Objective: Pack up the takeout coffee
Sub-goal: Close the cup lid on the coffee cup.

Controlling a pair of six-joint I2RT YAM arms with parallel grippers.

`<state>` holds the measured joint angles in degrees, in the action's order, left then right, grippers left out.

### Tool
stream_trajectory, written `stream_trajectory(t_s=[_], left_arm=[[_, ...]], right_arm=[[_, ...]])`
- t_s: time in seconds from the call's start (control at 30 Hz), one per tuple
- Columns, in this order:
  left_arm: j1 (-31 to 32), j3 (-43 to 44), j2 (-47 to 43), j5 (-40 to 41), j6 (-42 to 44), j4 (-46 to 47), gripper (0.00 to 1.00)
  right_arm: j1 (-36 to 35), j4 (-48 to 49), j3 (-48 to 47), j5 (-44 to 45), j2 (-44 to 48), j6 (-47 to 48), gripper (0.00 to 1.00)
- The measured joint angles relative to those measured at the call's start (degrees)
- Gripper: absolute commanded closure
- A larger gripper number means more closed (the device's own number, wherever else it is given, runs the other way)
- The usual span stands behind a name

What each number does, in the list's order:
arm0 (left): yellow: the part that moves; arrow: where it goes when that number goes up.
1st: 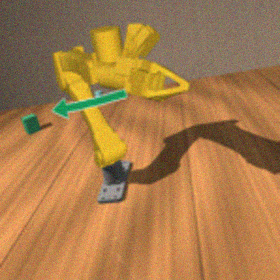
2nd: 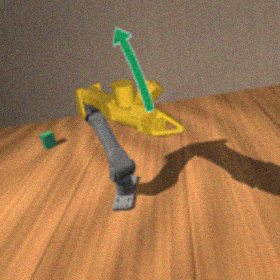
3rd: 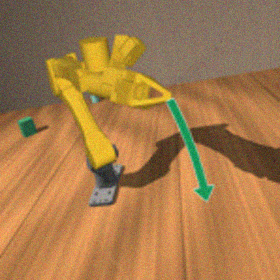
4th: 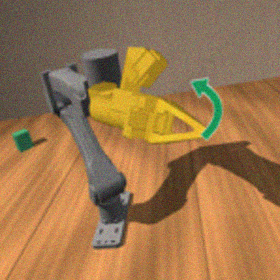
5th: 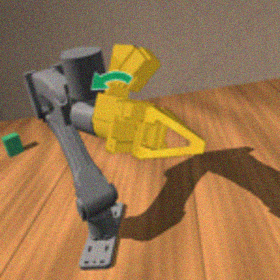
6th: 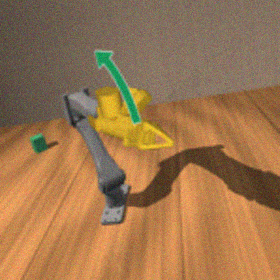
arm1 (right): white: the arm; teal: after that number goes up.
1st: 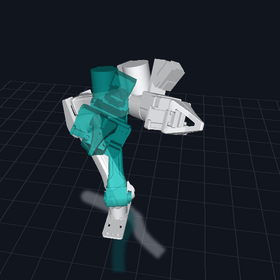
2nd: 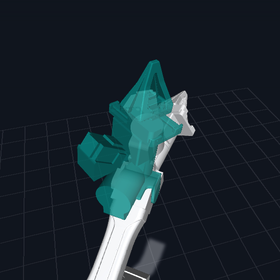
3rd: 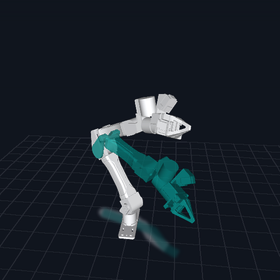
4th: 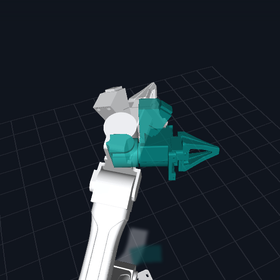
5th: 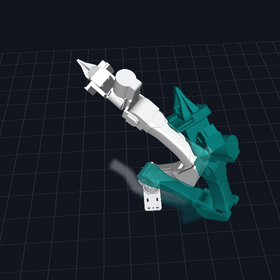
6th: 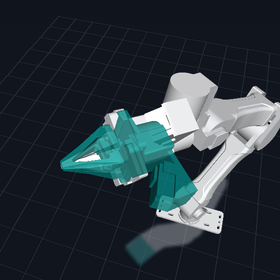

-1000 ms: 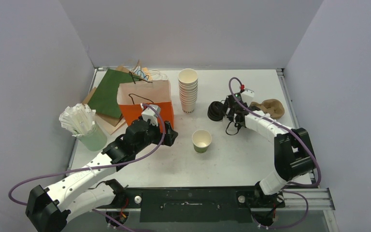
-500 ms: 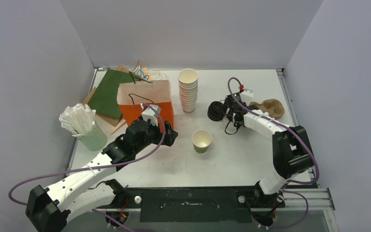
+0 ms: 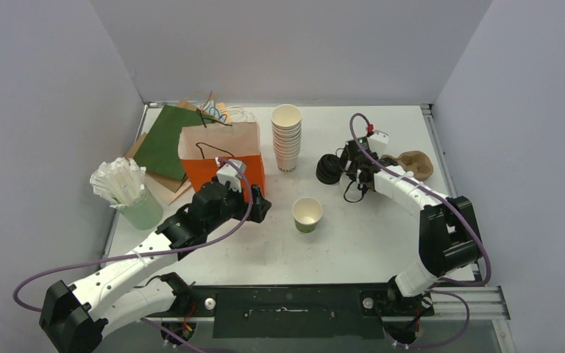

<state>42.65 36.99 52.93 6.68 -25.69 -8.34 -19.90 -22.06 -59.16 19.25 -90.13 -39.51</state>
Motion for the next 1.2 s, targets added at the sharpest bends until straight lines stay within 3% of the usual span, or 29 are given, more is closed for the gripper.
stream_trajectory(t_s=[0.7,1.0,1.2], left_arm=[[0.0,0.0,0.0,-1.0,0.0,0.0,0.03],[0.0,0.0,-0.1,-1.6,-0.2,0.0,0.03],[0.0,-0.1,-0.2,-2.8,-0.8,0.1,0.04]], right_arm=[[0.0,-2.2,-0.7,-1.9,1.8,1.7,0.09],[0.4,-4.5,-2.7,-13.4,10.1,10.1,0.10],[2.6,-7.7,-4.2,-28.8,11.9,13.6,0.11]])
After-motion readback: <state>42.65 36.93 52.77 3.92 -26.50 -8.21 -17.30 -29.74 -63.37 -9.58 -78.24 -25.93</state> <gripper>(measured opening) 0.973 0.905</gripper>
